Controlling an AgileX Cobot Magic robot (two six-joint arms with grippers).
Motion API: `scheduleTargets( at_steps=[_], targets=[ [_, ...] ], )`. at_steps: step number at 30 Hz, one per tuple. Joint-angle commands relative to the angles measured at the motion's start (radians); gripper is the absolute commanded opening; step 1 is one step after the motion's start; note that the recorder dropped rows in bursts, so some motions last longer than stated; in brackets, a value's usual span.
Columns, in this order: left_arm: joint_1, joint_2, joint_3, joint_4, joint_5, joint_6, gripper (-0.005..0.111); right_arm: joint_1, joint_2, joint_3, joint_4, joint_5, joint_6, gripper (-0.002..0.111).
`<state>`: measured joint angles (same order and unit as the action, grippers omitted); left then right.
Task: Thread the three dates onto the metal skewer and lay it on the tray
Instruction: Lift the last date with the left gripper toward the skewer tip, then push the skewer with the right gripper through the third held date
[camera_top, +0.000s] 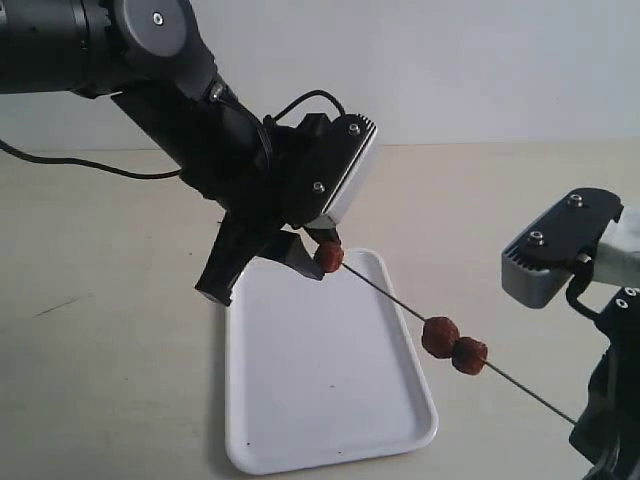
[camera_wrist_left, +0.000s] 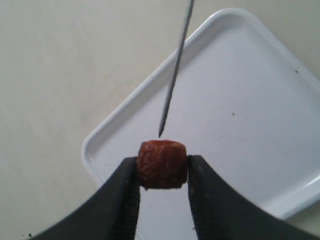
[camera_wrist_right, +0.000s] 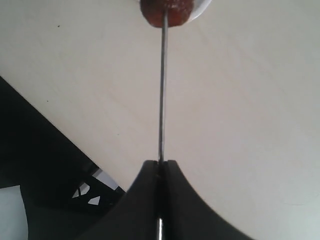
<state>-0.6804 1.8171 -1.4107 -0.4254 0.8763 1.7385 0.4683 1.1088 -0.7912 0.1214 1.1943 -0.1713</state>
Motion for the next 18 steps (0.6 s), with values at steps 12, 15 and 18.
scheduleTargets(
  at_steps=[12,15,18],
  targets=[
    [-0.007,-0.01,0.001,-0.053,-0.002,0.023,0.034,-0.003,0.026,-0.004,0.002,-0.062,-0.012,0.0],
    [-0.007,-0.01,0.001,-0.077,-0.002,0.038,0.034,-0.003,0.049,-0.004,0.002,-0.061,-0.012,0.0],
    [-0.007,-0.01,0.001,-0.084,-0.002,0.038,0.034,-0.003,0.065,-0.004,0.002,-0.073,-0.012,0.0]
  ],
)
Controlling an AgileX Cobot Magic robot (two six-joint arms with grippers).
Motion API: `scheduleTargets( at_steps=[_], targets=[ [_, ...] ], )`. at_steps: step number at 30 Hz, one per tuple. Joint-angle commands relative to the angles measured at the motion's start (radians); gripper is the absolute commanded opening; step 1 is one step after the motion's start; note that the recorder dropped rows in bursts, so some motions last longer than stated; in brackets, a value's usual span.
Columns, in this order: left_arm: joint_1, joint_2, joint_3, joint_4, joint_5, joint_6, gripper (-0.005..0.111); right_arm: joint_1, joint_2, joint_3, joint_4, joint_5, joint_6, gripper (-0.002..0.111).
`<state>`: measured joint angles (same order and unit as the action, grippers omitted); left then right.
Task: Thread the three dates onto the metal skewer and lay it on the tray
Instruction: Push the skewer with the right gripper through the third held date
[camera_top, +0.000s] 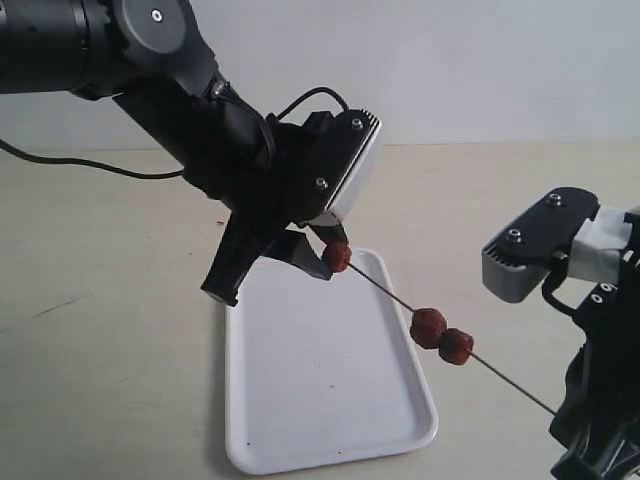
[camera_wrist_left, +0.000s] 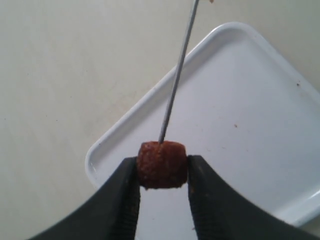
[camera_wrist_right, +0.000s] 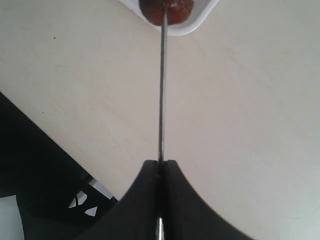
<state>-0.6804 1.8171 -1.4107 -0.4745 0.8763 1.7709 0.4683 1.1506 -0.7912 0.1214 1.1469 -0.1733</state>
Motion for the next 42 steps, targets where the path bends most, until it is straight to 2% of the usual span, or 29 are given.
scheduleTargets(
  at_steps=[1,6,14,25,42],
  targets=[
    [-0.007,-0.01,0.001,-0.034,0.0,0.005,0.034,-0.003,0.026,-0.004,0.002,-0.037,-0.01,0.0],
    [-0.007,-0.01,0.001,-0.037,0.004,0.007,0.034,-0.003,0.047,-0.004,0.004,-0.052,-0.029,0.0],
    [-0.048,-0.01,0.001,-0.03,-0.016,0.028,0.034,-0.003,0.084,-0.027,0.025,-0.086,-0.053,0.0],
    [-0.048,-0.006,0.001,-0.041,-0.032,0.047,0.034,-0.003,0.084,-0.086,0.023,-0.139,-0.053,0.0],
    [-0.048,-0.006,0.001,-0.086,-0.045,0.05,0.034,-0.003,0.084,-0.086,0.015,-0.151,-0.053,0.0]
  ],
)
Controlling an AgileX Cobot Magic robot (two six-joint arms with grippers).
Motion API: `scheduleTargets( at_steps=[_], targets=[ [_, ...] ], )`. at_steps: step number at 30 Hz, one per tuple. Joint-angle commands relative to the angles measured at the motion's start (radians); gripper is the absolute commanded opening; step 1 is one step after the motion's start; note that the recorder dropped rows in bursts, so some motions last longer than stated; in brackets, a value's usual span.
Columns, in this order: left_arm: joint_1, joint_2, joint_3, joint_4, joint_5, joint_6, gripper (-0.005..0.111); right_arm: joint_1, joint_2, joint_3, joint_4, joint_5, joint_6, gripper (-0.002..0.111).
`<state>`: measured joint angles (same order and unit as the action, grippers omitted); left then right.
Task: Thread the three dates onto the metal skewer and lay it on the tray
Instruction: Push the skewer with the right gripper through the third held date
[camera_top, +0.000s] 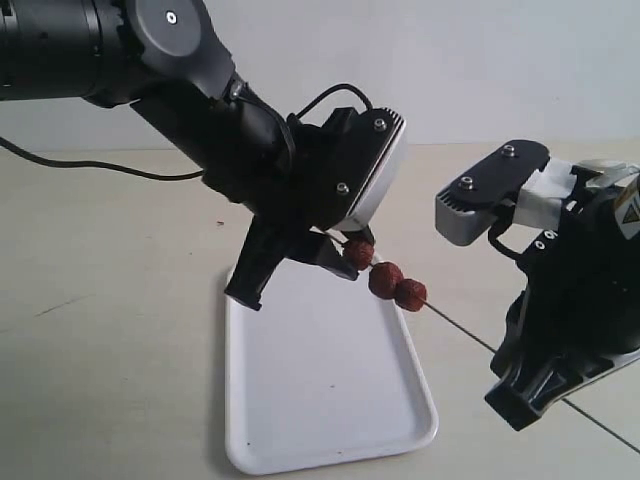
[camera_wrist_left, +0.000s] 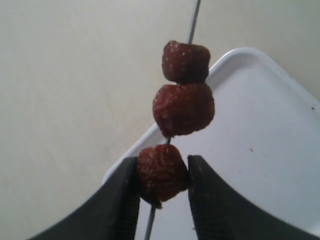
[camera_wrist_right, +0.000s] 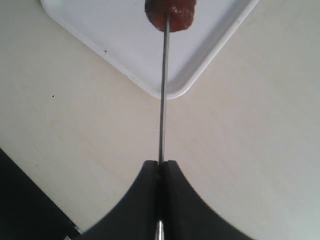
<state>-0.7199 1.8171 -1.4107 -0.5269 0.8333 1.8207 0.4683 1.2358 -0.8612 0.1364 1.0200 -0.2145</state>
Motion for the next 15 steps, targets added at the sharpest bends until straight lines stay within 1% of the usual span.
scheduleTargets(
  at_steps=[1,15],
  targets=[
    [-0.008,-0.006,0.001,-0.037,-0.002,0.0,0.034,-0.003,-0.001,-0.016,-0.002,-0.022,-0.012,0.0],
    [-0.008,-0.006,0.001,-0.035,-0.005,0.0,0.034,-0.003,-0.001,-0.016,-0.003,-0.019,-0.012,0.0]
  ],
)
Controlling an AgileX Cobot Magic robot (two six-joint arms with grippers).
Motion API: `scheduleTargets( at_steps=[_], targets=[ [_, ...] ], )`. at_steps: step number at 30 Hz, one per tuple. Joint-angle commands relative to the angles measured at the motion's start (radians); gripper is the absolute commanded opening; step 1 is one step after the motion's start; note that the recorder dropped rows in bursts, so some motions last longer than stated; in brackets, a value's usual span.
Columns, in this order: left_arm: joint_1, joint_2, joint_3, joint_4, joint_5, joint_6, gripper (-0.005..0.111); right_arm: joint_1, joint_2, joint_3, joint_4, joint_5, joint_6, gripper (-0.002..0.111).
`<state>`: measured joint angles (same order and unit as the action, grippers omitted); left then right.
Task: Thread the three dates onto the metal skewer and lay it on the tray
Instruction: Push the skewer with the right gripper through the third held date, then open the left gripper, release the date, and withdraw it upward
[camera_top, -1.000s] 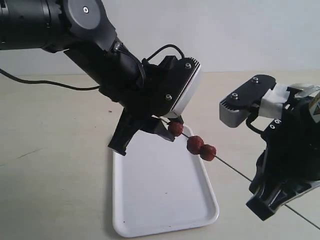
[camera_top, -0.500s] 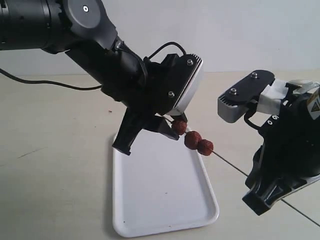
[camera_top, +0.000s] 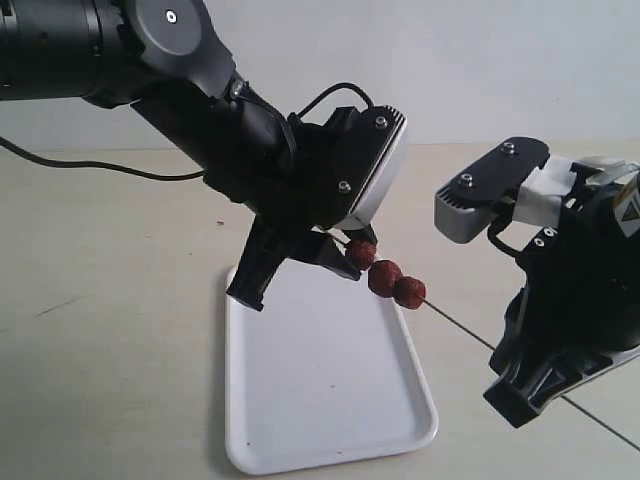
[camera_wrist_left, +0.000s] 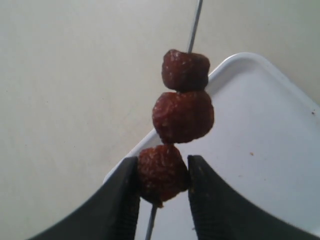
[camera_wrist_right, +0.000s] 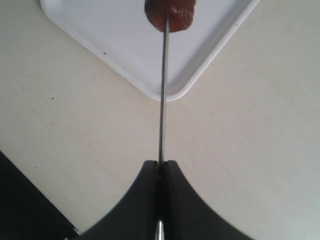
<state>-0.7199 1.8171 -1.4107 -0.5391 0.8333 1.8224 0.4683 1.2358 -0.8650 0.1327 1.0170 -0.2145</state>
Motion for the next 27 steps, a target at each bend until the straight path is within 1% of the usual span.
scheduleTargets(
  at_steps=[1,15,19,21,22,25,26,27],
  targets=[
    [-0.008,-0.006,0.001,-0.025,-0.005,-0.002,0.034,-0.003,-0.001,-0.012,0.001,-0.016,-0.012,0.0],
    [-0.008,-0.006,0.001,-0.021,-0.014,-0.002,0.034,-0.003,-0.001,-0.012,-0.001,-0.012,-0.012,0.0],
    [-0.008,-0.006,0.001,-0.03,-0.018,-0.051,0.034,-0.003,-0.001,-0.012,-0.001,-0.012,-0.012,0.0],
    [-0.008,-0.006,0.001,-0.052,-0.016,-0.053,0.039,-0.003,-0.001,-0.012,-0.001,-0.012,-0.012,0.0],
    [-0.008,-0.006,0.001,-0.073,-0.016,-0.053,0.044,-0.003,-0.001,-0.012,-0.001,-0.012,-0.012,0.0],
    [-0.008,-0.006,0.001,-0.129,-0.023,-0.053,0.066,-0.003,-0.001,-0.012,-0.001,-0.012,-0.012,0.0],
    [-0.008,-0.006,0.001,-0.137,-0.028,-0.053,0.071,-0.003,-0.001,-0.012,-0.001,-0.01,-0.012,0.0],
    [-0.008,-0.006,0.001,-0.137,-0.03,-0.058,0.073,-0.003,-0.001,-0.012,-0.001,-0.01,-0.012,0.0]
  ],
)
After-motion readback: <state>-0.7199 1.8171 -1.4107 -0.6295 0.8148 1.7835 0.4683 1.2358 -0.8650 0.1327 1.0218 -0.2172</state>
